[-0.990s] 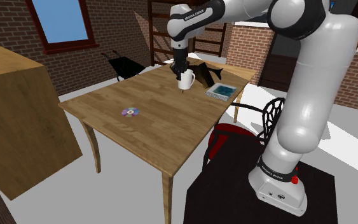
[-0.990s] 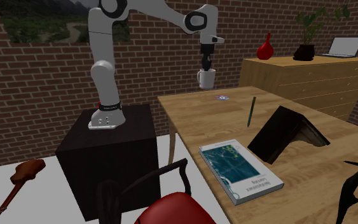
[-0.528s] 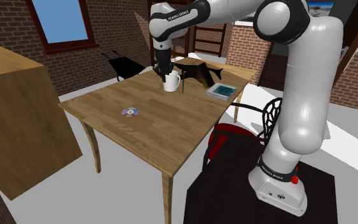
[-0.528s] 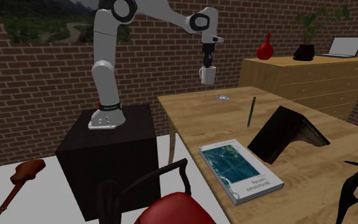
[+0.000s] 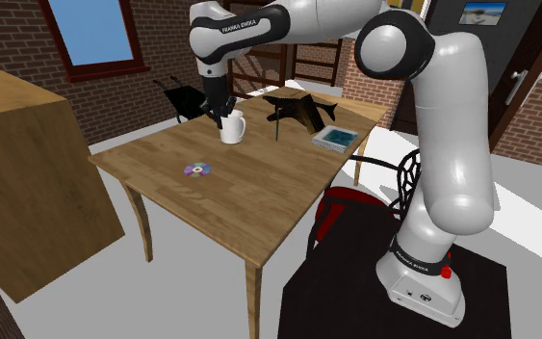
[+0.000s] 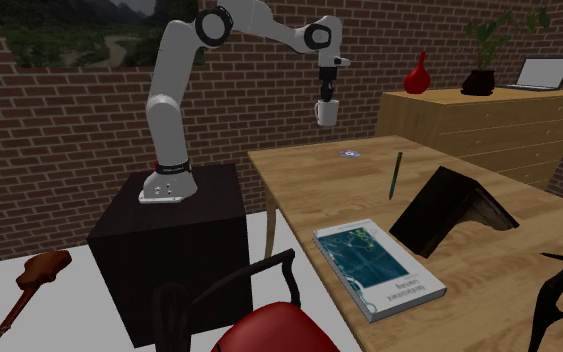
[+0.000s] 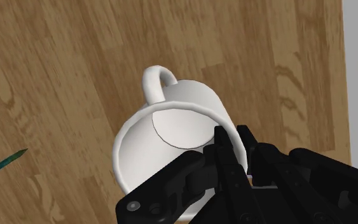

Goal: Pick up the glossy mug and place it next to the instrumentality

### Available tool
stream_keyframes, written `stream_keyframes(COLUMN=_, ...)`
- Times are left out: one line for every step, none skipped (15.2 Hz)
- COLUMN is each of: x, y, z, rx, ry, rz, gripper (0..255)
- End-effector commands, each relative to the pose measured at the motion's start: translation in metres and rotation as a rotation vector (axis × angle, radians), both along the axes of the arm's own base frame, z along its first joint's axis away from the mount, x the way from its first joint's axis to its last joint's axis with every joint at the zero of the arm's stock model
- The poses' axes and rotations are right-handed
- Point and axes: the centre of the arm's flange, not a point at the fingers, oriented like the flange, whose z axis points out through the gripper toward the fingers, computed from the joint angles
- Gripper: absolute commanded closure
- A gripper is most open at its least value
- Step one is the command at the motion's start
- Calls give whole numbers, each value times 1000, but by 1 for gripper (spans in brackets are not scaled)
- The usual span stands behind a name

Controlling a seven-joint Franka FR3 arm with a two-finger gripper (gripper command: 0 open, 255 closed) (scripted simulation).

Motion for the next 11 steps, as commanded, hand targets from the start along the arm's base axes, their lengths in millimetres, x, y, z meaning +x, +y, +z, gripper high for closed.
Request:
stream_keyframes(x=12, y=25, z=1, rx=0, ry=-1, rz=-1, gripper=255)
stream_keyframes(x=12, y=25, z=-4, rx=0, ry=-1, rz=-1, gripper=255)
stream_keyframes(x=12, y=25, z=-9, rx=0, ry=-1, rz=-1, gripper=255)
stream_keyframes(x=12, y=25, z=-15, rx=0, ry=-1, rz=-1, gripper=255)
stream_keyframes(x=12, y=25, z=-20, rx=0, ry=-1, rz=-1, gripper=255)
stream_keyframes(x=12, y=25, z=-25, rx=0, ry=-1, rz=-1, gripper=255)
stream_keyframes(x=12, y=25, z=-31, rx=0, ry=-1, rz=-1, gripper=255)
stream_keyframes(x=12, y=25, z=-36, rx=0, ry=-1, rz=-1, gripper=255)
stream_keyframes(x=12, y=25, z=-41, rx=0, ry=-1, rz=-1, gripper=255)
stream_keyframes(x=12, y=25, z=-46, rx=0, ry=-1, rz=-1, gripper=255)
stream_keyframes(x=12, y=25, z=-52, rx=0, ry=-1, rz=-1, gripper=255)
